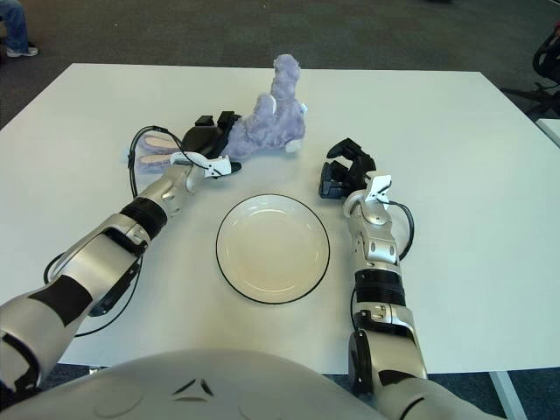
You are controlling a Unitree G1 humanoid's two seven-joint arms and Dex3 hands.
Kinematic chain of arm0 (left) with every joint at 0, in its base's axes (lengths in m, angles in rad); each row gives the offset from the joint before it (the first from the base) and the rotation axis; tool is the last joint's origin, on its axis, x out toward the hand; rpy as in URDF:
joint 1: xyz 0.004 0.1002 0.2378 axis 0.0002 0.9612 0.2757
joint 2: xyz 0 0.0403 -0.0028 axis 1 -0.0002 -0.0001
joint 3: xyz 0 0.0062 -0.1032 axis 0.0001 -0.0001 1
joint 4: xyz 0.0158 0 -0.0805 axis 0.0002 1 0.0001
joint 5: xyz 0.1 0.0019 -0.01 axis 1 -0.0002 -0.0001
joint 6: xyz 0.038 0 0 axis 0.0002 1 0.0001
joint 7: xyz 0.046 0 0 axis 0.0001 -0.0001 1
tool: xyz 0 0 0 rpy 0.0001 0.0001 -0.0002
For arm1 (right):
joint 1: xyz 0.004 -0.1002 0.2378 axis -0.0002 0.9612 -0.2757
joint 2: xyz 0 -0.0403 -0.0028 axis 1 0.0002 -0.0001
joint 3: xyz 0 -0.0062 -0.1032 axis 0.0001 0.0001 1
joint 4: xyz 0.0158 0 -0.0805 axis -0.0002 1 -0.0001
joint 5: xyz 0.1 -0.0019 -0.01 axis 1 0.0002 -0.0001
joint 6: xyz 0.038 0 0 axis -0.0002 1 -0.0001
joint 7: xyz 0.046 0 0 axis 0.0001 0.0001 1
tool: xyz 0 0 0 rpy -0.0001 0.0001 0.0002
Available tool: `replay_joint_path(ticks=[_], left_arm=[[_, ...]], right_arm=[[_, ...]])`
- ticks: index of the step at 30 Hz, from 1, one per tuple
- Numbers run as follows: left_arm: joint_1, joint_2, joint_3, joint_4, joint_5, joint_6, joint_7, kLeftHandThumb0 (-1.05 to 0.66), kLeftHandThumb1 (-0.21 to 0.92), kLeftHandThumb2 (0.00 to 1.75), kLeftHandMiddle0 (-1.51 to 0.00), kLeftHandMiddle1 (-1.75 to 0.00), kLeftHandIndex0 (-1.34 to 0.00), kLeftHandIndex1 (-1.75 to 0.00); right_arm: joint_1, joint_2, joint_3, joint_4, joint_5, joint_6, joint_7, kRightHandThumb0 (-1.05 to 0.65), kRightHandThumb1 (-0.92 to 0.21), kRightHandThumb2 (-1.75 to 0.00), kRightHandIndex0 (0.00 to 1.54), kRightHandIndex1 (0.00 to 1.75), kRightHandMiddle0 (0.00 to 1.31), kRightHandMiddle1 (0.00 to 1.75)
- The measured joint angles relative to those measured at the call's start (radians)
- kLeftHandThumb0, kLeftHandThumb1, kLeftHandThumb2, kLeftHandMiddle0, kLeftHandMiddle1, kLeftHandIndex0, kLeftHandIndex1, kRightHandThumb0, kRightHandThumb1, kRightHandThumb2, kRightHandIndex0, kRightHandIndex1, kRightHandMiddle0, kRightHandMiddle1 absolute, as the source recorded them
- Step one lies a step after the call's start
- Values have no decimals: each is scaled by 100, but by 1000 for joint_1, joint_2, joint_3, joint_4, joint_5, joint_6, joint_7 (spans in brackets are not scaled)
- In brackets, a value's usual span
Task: Put the doll into the plate.
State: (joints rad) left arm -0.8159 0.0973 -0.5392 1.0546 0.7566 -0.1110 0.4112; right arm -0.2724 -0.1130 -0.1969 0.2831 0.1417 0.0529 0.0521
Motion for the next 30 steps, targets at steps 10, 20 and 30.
replay_joint_path(ticks=[10, 20, 30], left_arm=[[-36, -18, -41, 99, 4, -12, 82, 43, 40, 105, -66, -153, 0, -141], [-52, -22, -67, 133, 3, -29, 102, 45, 37, 110, -68, -154, 0, -167], [-58, -22, -69, 143, -1, -59, 101, 19, 21, 137, -77, -164, -32, -174]], right_arm=[[10, -3, 4, -15, -1, 6, 13, -1, 4, -171, 88, 172, 65, 175], [12, -11, 9, -15, -2, 6, 21, -1, 4, -172, 88, 172, 66, 175], [13, -15, 11, -17, -2, 6, 28, -1, 4, -171, 88, 172, 66, 175]])
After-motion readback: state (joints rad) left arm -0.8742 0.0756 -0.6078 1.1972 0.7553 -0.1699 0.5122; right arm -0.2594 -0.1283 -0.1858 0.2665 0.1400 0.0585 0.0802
